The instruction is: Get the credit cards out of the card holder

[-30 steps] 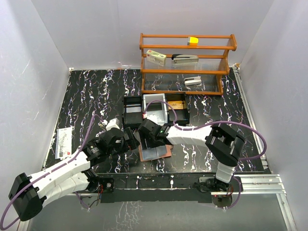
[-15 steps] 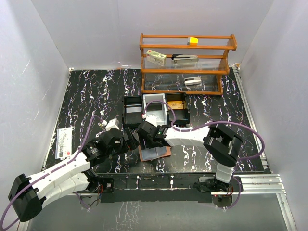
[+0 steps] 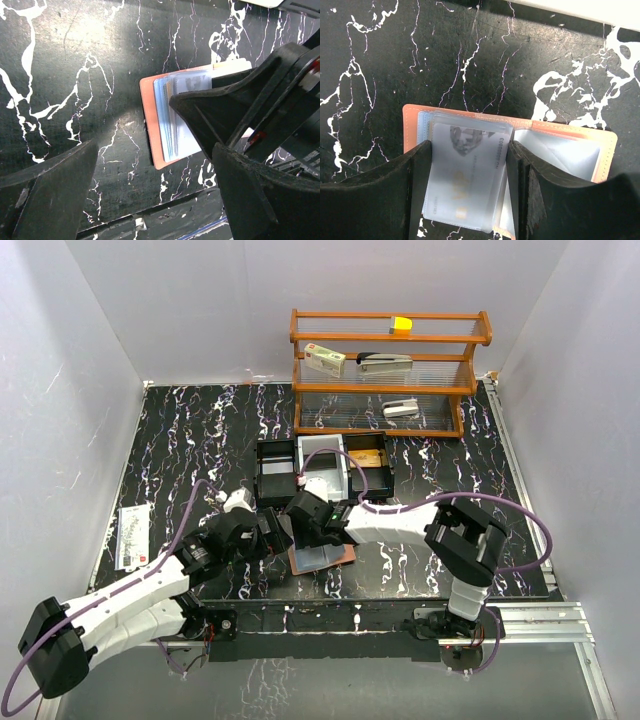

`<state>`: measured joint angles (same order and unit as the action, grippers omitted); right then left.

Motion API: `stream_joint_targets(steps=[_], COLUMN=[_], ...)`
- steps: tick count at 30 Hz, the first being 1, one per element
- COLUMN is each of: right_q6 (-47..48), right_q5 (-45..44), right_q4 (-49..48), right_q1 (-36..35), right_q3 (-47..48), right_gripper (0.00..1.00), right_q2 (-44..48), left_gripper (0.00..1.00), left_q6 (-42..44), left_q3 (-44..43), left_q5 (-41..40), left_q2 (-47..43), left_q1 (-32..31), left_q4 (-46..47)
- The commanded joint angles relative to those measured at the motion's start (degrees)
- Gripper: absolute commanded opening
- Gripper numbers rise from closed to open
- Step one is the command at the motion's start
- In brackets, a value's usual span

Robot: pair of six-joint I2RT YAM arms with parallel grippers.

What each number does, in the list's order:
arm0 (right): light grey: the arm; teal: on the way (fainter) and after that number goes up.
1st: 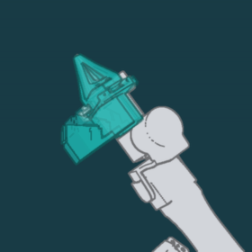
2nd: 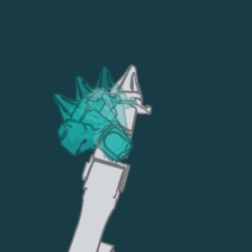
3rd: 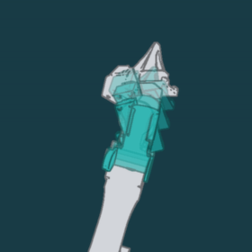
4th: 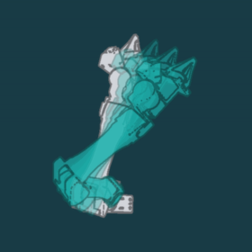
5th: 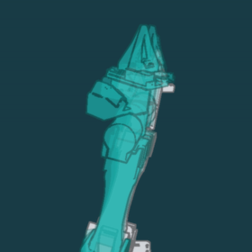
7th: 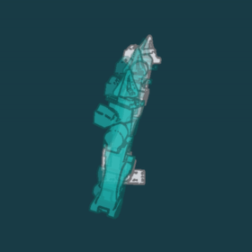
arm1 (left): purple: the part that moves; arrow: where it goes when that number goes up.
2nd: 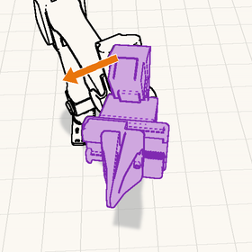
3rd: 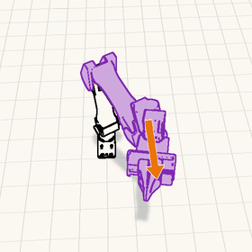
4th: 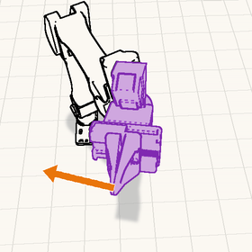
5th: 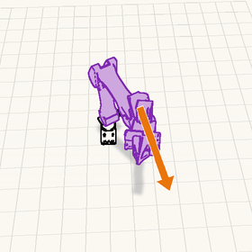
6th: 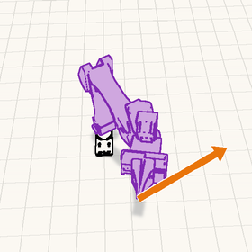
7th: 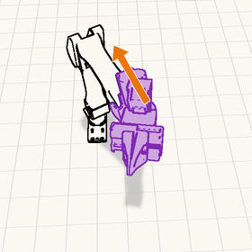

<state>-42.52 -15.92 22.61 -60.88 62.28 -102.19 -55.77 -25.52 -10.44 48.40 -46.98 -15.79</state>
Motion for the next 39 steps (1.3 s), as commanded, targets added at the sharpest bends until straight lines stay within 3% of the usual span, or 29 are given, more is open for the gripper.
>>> stream_joint_targets(steps=[1,8,16,22,28,39], right_q6=[-1.61,-1.44,-2.41,-2.47,-2.61,-2.46], right_q5=[8.41,14.21,17.87,18.55,18.63,20.95], right_q4=[-6.21,-9.17,-12.11,-13.14,-13.05,-13.91], right_q1=[1.83,3.92,5.21,5.29,5.47,5.53], right_q3=[-4.06,-6.04,-9.05,-9.47,-9.29,-8.81], right_gripper=[0.50,0.53,0.52,0.52,0.52,0.52], right_q2=[0.60,1.42,4.26,5.05,5.26,5.33], left_gripper=[0.96,0.94,0.84,0.68,0.52,0.45], left_q6=[1.93,2.33,2.30,1.83,0.74,-0.29], left_q3=[0.90,2.57,4.46,5.65,5.41,7.31], left_q5=[3.06,7.57,13.17,18.02,18.72,17.90], left_q2=[0.48,1.06,3.65,6.68,9.05,11.41], left_q1=[0.23,0.30,0.23,0.23,0.23,0.23], left_q4=[2.69,7.82,15.38,23.80,24.46,27.13])
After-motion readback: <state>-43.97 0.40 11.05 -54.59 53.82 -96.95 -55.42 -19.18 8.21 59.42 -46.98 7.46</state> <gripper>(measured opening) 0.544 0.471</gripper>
